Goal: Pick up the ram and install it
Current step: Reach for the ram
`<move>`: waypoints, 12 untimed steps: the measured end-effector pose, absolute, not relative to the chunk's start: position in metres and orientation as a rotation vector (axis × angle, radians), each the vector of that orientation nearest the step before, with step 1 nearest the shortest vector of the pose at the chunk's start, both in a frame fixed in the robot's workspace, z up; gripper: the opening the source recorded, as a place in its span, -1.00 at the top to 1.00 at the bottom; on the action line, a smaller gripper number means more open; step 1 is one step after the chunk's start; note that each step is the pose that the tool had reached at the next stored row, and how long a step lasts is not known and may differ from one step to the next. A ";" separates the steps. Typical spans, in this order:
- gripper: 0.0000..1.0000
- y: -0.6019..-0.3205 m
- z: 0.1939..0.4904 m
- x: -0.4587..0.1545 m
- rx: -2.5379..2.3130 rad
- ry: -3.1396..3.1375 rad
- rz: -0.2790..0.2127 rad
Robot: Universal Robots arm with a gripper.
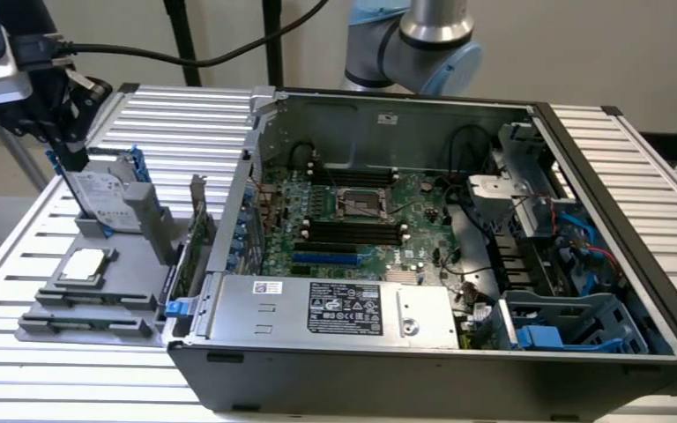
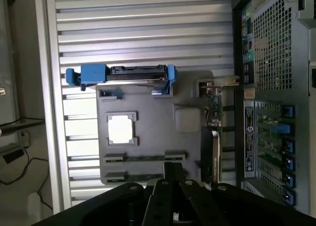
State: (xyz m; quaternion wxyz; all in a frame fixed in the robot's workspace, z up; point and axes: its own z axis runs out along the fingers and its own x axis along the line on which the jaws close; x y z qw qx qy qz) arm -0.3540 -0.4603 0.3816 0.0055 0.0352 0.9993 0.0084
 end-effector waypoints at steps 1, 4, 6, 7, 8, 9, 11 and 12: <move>0.79 -0.463 0.381 -0.355 0.110 3.131 0.026; 0.79 -0.470 0.378 -0.360 0.110 3.138 0.026; 0.79 -0.475 0.377 -0.363 0.111 3.142 0.025; 0.79 -0.477 0.376 -0.364 0.111 3.143 0.025; 0.79 -0.480 0.376 -0.365 0.111 3.144 0.025; 0.79 -0.482 0.375 -0.366 0.111 3.145 0.025; 0.79 -0.487 0.374 -0.367 0.111 3.146 0.025; 0.79 -0.490 0.374 -0.367 0.111 3.147 0.025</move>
